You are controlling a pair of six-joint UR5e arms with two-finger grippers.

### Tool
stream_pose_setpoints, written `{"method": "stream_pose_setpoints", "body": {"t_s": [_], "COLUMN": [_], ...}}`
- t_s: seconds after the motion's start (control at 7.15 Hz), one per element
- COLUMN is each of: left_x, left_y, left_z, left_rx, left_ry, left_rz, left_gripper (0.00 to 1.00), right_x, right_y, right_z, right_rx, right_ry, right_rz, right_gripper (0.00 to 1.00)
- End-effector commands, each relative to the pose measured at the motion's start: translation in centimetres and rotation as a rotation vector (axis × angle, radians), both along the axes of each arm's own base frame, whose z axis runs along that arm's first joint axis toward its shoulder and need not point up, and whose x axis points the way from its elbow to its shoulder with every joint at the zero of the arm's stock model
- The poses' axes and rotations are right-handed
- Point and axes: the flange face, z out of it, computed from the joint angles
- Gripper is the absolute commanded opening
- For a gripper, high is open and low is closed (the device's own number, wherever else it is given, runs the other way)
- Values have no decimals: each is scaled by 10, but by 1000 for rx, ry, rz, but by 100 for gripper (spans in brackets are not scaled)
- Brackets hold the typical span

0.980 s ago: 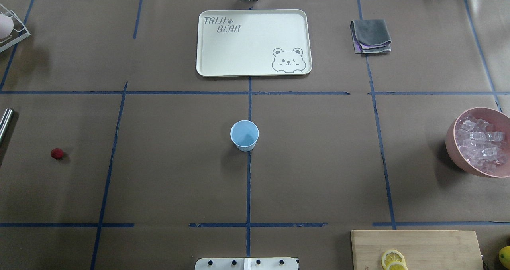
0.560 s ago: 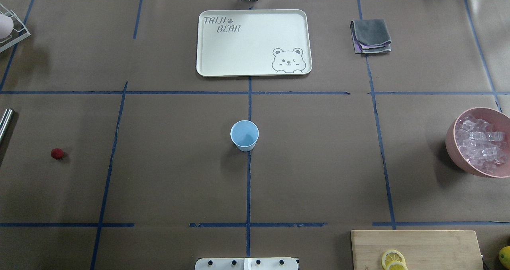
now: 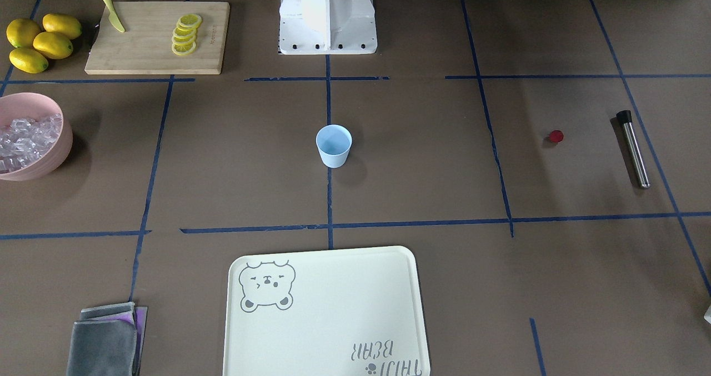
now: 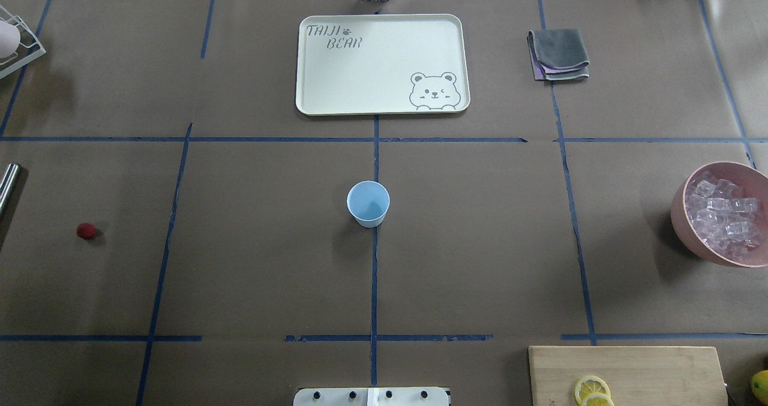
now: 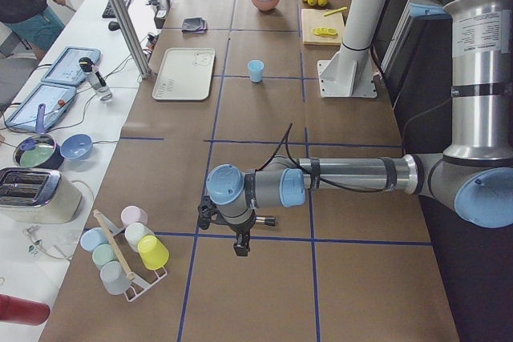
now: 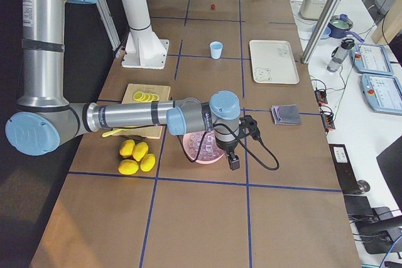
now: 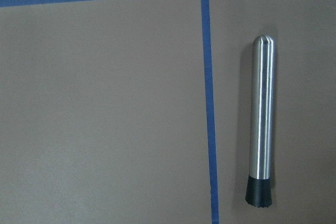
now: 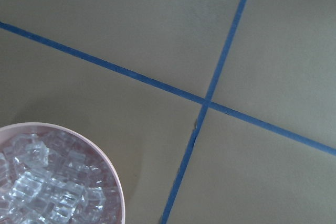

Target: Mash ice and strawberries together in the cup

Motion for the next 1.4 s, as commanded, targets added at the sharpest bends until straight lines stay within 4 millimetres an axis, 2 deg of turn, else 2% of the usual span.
{"method": "stream_pose_setpoints", "body": {"t_s": [0.0,0.42,0.7,1.26], "left_x": [0,1,1,1], "left_y": [0,0,0,1], "left_z": [0,1,2,4], "left_rx": [0,-2,-5,-7], "left_ry": [0,0,0,0], "left_rz": [0,2,2,3], "left_gripper": [100,100,100,100], "right_x": [-61,-109,-137,-176], "right_y": [-6,7,13,24], "right_z": [-15,-13,-13,-12], "right_rx": [110,139,91,23], "right_ry": [-6,-14,-25,1], "right_rz": [-126,-229,-242,-239], "right_gripper": [100,98,98,96]}}
